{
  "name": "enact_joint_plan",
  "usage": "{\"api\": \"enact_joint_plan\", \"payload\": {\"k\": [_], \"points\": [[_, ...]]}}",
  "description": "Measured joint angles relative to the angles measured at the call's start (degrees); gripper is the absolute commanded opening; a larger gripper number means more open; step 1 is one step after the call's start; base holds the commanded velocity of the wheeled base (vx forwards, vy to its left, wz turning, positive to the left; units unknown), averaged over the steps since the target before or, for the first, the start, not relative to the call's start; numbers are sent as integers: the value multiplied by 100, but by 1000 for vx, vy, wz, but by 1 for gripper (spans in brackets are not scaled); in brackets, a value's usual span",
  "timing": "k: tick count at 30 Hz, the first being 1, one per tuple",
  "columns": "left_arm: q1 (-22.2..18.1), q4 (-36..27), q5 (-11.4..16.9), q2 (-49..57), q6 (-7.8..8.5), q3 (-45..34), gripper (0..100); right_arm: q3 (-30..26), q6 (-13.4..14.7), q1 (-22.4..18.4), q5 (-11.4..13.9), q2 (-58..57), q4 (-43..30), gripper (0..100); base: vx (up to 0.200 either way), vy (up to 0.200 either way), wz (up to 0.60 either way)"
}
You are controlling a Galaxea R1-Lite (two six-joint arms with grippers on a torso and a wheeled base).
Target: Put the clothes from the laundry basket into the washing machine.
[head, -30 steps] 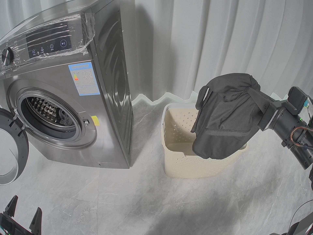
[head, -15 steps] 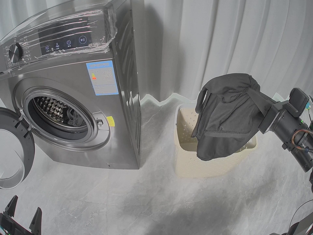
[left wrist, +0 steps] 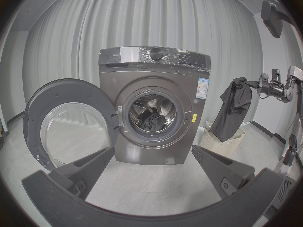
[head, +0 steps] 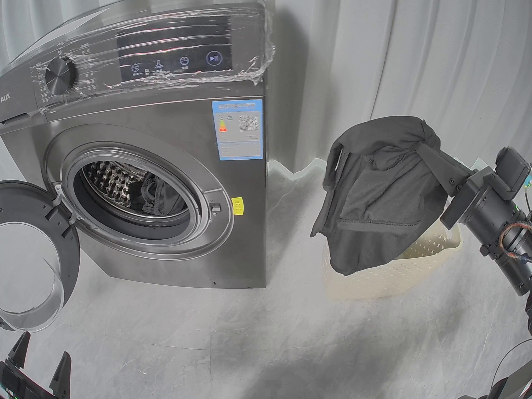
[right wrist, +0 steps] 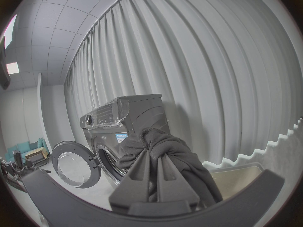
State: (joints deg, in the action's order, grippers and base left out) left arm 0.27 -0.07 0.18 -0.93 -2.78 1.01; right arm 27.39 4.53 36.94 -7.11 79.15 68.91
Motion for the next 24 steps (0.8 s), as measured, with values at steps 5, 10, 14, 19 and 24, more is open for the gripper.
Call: {"api": "enact_joint_plan", "payload": {"k": [5,10,14,19,24], "points": [[0,-2,-2,0,0,0,100,-9,4,55,2,20,15,0,0,200,0],[2,-4,-2,0,0,0,100,-41,4,68,46,28,17,0,0,0,0],[0,-2,0,0,5,0,100,-79,2,66,54,37,15,0,-200,0,0],[-6,-2,0,0,7,0,100,-101,4,55,41,52,9,0,-200,0,0],[0,-2,0,-1,7,0,100,-135,13,24,35,80,2,0,-200,0,0]]}}
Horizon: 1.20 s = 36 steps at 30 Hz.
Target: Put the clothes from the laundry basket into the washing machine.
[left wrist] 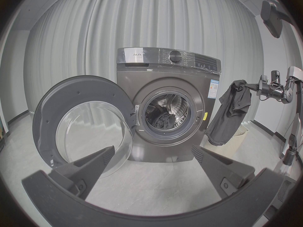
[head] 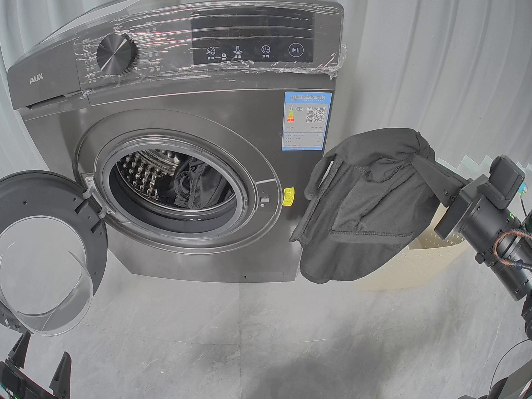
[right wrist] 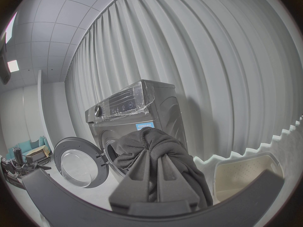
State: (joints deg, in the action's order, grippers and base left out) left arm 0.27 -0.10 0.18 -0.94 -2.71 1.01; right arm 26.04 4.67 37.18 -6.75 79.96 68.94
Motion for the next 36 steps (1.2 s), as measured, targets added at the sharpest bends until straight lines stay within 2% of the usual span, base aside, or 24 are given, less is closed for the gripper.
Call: {"api": "enact_joint_plan", "payload": {"k": [2,8,36], "points": [[0,2,0,0,-5,0,100,-9,0,-13,-6,17,-13,0,-200,0,0],[-2,2,2,0,-5,0,100,-83,9,-30,-27,77,-7,0,0,0,0],[0,-1,0,-2,-7,0,100,-134,34,-45,-44,141,-5,0,0,200,0]]}}
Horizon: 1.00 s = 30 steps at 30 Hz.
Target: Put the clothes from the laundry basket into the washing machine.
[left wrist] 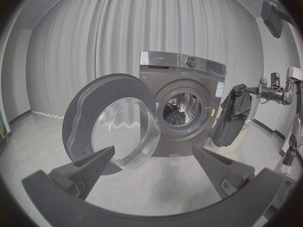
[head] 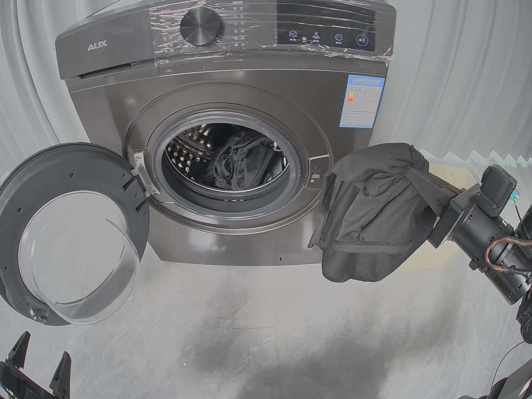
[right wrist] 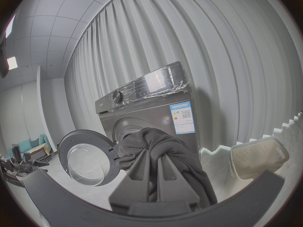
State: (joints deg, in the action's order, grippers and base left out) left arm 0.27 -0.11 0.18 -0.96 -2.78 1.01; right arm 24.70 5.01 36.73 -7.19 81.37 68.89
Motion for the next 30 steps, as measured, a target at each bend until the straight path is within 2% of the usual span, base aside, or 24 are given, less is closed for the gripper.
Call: {"api": "enact_joint_plan", "payload": {"k": [5,15,21,25,30], "points": [[0,1,0,0,11,0,100,0,-9,-7,11,-12,-29,0,0,200,0],[-6,13,-9,0,78,0,100,-116,-44,-10,71,-30,-156,0,0,0,0],[-11,18,-16,0,93,0,100,-116,0,59,238,10,-161,0,0,0,0],[-13,11,6,0,249,0,100,-83,16,168,312,63,-145,0,0,0,0],[-24,11,35,0,280,0,100,-89,49,224,408,187,-151,0,0,0,0]]}}
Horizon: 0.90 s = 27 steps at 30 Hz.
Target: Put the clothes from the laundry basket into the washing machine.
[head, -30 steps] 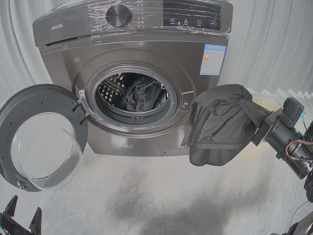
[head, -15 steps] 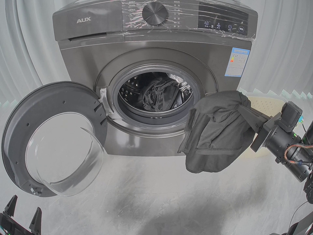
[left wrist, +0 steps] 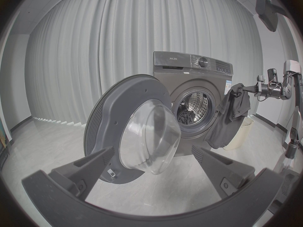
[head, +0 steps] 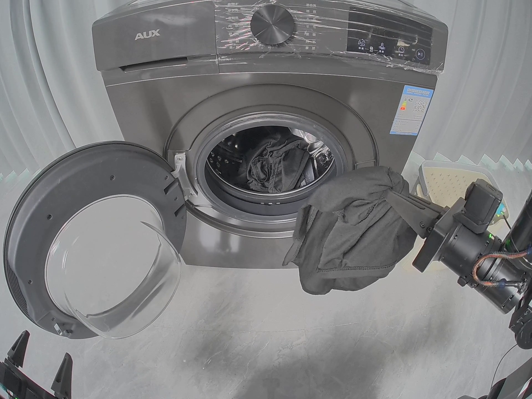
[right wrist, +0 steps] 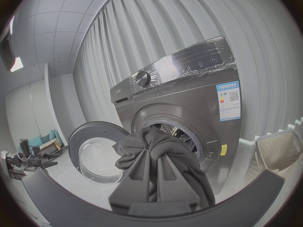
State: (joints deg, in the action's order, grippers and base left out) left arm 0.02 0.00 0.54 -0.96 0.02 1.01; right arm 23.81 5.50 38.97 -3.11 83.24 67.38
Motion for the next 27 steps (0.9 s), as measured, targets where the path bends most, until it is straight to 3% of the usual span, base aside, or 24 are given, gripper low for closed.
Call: {"api": "enact_joint_plan", "payload": {"k": [6,9,15,17,22,27], "points": [[-2,16,189,0,132,0,100,185,41,22,-37,268,63,0,0,0,0],[2,44,211,0,130,0,100,330,60,35,-258,458,50,0,0,0,0],[20,202,321,-52,-128,301,100,623,154,145,-661,778,44,0,0,0,0],[63,196,488,-165,-213,640,100,753,207,206,-745,872,34,0,0,0,0],[262,249,1270,-912,-341,1480,100,1130,343,335,-894,1167,37,0,0,0,0],[444,631,1938,-2120,-319,1718,100,1406,432,411,-942,1440,59,0,0,0,0]]}}
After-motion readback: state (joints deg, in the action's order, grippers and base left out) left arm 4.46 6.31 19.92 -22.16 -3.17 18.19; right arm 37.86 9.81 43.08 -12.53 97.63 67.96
